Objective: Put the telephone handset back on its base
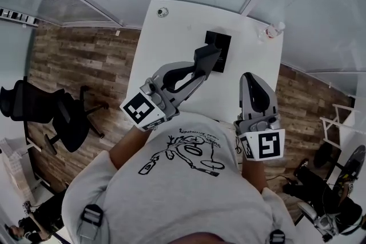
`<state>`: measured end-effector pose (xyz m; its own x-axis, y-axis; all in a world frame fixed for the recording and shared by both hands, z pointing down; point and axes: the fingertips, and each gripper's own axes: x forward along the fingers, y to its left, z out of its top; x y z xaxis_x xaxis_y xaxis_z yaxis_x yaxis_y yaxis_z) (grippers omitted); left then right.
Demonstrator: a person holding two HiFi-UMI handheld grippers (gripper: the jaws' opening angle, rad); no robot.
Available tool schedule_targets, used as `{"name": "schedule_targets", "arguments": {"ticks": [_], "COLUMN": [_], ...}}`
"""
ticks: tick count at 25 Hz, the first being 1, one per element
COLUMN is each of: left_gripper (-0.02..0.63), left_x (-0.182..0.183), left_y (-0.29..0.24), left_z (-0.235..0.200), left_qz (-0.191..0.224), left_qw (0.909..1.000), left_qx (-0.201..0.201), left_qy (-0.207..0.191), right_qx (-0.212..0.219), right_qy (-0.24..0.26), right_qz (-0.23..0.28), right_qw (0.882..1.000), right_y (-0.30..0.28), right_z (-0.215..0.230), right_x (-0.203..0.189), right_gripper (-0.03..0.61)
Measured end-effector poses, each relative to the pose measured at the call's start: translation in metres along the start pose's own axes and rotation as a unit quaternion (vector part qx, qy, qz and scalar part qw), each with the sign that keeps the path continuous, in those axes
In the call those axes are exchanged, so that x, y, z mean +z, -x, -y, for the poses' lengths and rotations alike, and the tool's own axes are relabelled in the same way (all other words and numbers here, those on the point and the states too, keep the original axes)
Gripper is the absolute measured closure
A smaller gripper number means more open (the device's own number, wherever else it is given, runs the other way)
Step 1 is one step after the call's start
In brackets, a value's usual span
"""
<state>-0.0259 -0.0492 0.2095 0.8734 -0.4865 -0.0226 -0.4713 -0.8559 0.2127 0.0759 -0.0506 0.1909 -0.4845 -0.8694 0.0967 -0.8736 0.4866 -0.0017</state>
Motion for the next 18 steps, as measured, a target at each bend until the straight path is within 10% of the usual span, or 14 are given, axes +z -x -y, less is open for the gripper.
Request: {"name": "schedule_targets", "arguments": {"ticks": [13,18], "left_gripper": [0.54,0.541], "left_x": [0.001,-0.005], "left_y": [-0.01,-0.02], "left_z": [-0.023,-0.022], "left_qz": [-0.003,-0.008], "left_qw": [0.9995,0.9991], "left_qx": [-0.025,-0.024], "left_qy": [0.021,0.035], "right_qx": [-0.026,0.026], "right_qy": [-0.001,0.009], "right_qz": [-0.019,-0.062], "right_qw": [0.999,0.998], "right_y": [-0.011,-0.02], "right_z": [0.007,-0.005], "right_x": [-0.018,-0.056], "right_gripper": [0.568,0.568]}}
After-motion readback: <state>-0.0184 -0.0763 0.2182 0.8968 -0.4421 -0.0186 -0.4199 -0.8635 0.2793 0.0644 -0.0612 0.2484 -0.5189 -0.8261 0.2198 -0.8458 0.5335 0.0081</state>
